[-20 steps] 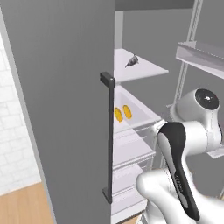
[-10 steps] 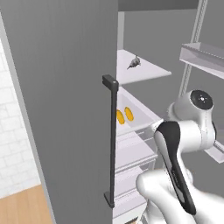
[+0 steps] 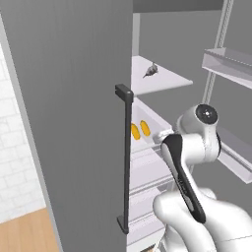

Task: Place one corn and one fish in each tupperware on the nearby counter, to pack two identical lunches.

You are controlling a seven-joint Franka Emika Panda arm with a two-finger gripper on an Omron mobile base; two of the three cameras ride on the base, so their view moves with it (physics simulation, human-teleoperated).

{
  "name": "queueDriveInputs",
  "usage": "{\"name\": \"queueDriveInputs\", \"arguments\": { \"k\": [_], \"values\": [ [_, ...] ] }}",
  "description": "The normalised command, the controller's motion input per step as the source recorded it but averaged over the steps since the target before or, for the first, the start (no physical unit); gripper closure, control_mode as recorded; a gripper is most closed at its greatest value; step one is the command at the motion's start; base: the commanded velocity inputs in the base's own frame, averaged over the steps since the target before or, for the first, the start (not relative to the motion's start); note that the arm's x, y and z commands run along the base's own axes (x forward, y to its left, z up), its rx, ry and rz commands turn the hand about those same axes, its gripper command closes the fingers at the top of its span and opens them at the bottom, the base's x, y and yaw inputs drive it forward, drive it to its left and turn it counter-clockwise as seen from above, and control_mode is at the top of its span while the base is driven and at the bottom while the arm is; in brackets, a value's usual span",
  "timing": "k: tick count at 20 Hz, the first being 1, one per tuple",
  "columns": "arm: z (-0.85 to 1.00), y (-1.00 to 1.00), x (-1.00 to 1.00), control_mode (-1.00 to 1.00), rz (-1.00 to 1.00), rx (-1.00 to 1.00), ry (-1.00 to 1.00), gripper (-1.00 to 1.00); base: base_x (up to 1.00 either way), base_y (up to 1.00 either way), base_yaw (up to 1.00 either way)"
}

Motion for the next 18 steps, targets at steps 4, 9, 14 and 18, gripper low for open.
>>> {"name": "queueDriveInputs", "arguments": {
  "k": [4,9,14,18],
  "values": [
    [-0.13,0.00,0.49,-1.00,-0.01,0.07,0.01,-1.00,0.00,0.00,0.00],
    [-0.26,-0.02,0.57,-1.00,0.00,0.01,0.05,-1.00,0.00,0.00,0.00],
    [-0.29,-0.15,0.56,-1.00,0.00,0.00,0.05,-1.00,0.00,0.00,0.00],
    [-0.32,-0.01,0.66,-1.00,0.00,0.00,0.05,-1.00,0.00,0.00,0.00]
  ]
}}
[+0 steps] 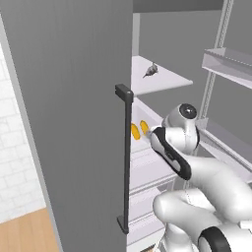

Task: Place one corn and one fish in each tupperware on the nearby counter, to pack two identical lunches.

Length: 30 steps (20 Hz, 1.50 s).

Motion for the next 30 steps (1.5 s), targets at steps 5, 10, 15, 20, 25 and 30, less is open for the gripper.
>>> {"name": "queueDriveInputs", "arguments": {
  "k": [5,10,15,20,25,30],
  "values": [
    [-0.28,0.00,0.70,-1.00,0.00,0.00,0.04,-1.00,0.00,0.00,0.00],
    [-0.27,0.00,0.62,-1.00,0.00,0.00,0.05,-1.00,0.00,0.00,0.00],
    [-0.34,0.00,0.53,-1.00,0.00,0.00,0.05,-1.00,0.00,0.00,0.00],
    [-0.37,0.00,0.51,-1.00,0.00,0.00,0.02,-1.00,0.00,0.00,0.00],
    [-0.33,0.00,0.52,-1.00,0.00,0.00,0.00,-1.00,0.00,0.00,0.00],
    [-0.36,0.00,0.51,-1.00,0.00,0.00,0.01,-1.00,0.00,0.00,0.00]
  ]
}}
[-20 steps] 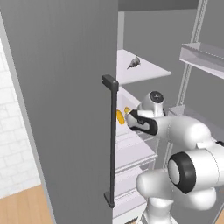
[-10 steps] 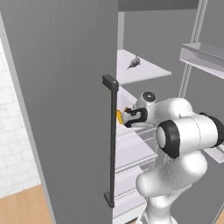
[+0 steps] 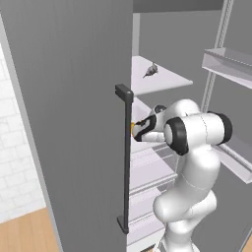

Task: Place one corn and one fish in each tupperware on the nearby counter, to pack two identical lunches.

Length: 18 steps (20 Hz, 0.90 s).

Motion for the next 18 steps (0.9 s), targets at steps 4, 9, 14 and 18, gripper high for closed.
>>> {"name": "queueDriveInputs", "arguments": {
  "k": [4,9,14,18],
  "values": [
    [-0.41,0.00,0.42,-1.00,0.00,0.00,0.03,1.00,0.00,0.00,0.00],
    [-0.64,0.00,-0.19,-1.00,0.00,0.00,0.14,1.00,0.00,0.00,0.00],
    [-0.24,0.00,-0.98,-1.00,0.00,0.00,0.01,1.00,0.00,0.00,0.00],
    [0.38,0.00,-1.00,-1.00,0.00,0.01,0.00,1.00,0.00,0.00,0.00]
  ]
}}
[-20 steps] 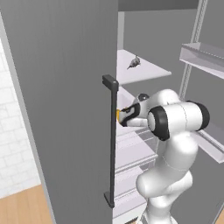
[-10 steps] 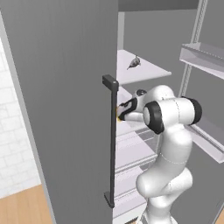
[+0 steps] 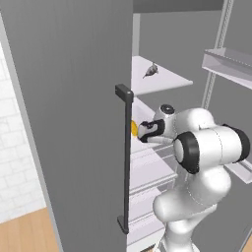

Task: Place one corn and one fish in each tupperware on the nearby counter, to pack two identical lunches.

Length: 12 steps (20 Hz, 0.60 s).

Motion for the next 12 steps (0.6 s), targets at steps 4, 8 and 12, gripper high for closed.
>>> {"name": "queueDriveInputs", "arguments": {
  "k": [4,8,12],
  "values": [
    [1.00,0.00,-1.00,-1.00,-0.01,0.03,-0.01,1.00,0.00,0.00,0.00],
    [1.00,-0.02,-1.00,-1.00,-0.05,0.07,0.00,1.00,0.00,0.00,0.00],
    [0.92,-0.02,-1.00,-1.00,-0.05,0.07,0.00,1.00,0.00,0.00,0.00]
  ]
}}
